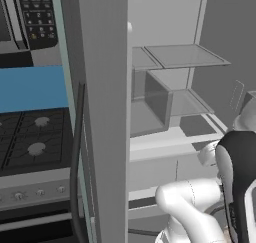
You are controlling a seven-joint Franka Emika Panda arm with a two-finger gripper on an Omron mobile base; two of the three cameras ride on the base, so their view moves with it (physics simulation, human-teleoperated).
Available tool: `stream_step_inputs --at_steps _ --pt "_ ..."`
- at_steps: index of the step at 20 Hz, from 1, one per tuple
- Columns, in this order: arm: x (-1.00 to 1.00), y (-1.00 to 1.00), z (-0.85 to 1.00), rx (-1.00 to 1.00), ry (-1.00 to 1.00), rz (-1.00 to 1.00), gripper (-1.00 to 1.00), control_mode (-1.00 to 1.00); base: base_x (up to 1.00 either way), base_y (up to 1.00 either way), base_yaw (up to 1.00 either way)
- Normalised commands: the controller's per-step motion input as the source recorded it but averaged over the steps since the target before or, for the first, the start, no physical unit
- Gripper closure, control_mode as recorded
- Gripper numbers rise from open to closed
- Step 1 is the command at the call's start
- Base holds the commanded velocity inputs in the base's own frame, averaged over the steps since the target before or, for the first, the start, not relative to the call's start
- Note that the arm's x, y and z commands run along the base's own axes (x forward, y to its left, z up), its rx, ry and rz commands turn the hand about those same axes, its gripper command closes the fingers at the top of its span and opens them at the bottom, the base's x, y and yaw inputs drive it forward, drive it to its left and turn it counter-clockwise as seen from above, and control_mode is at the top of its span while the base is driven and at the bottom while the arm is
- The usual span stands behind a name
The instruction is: Place one tomato and one fish in each tupperware on the nearby counter, to pack two identical lunches.
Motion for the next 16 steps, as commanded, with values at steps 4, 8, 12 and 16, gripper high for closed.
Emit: stream_step_inputs --at_steps 4,8,12,16 --pt "0.57 0.00 -0.06 0.00 -0.06 -0.01 -1.00 -1.00 0.00 0.00 0.00" --pt "0.66 0.00 -0.11 0.02 -0.08 0.00 -1.00 -1.00 0.00 0.00 0.00" --pt "0.64 0.00 -0.08 0.05 -0.07 0.00 -1.00 -1.00 0.00 0.00 0.00" --pt "0.63 0.00 -0.01 0.05 -0.03 0.00 -1.00 -1.00 0.00 0.00 0.00"
